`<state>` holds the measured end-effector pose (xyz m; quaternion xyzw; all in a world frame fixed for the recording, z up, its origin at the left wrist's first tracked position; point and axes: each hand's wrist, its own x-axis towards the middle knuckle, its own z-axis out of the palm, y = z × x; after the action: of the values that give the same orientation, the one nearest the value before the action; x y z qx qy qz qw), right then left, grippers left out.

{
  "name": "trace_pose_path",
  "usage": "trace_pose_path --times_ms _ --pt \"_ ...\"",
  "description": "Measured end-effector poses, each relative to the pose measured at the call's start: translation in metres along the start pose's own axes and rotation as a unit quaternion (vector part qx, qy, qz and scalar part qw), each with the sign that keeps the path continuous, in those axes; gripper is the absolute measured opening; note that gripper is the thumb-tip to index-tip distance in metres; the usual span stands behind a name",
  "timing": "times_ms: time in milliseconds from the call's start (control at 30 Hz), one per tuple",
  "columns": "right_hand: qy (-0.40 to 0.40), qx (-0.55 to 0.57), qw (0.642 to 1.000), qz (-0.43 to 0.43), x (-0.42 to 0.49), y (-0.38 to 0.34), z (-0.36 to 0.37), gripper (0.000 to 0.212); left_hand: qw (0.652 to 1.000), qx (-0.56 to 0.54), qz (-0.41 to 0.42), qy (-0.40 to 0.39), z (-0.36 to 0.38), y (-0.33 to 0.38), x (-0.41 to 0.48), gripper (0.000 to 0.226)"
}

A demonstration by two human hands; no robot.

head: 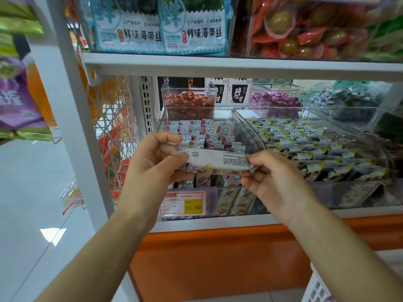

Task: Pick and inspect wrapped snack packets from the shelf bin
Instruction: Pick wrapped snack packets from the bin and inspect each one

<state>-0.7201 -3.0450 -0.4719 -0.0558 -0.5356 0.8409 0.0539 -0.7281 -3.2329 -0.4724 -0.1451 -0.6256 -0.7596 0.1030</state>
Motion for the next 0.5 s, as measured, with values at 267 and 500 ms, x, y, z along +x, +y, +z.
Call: trace_pose_path --times_ms 267,500 --pt "-0.021 0.1 0.992 0.069 0.001 -0.007 -0.006 0.015 0.997 0.068 0.026 -0.01 -0.004 -0.005 0.002 0.03" --pt "-0.102 0.051 0.993 0.042 0.002 -0.015 -0.013 0.028 0.998 0.064 0.018 -0.011 -0.008 -0.006 0.004 0.032"
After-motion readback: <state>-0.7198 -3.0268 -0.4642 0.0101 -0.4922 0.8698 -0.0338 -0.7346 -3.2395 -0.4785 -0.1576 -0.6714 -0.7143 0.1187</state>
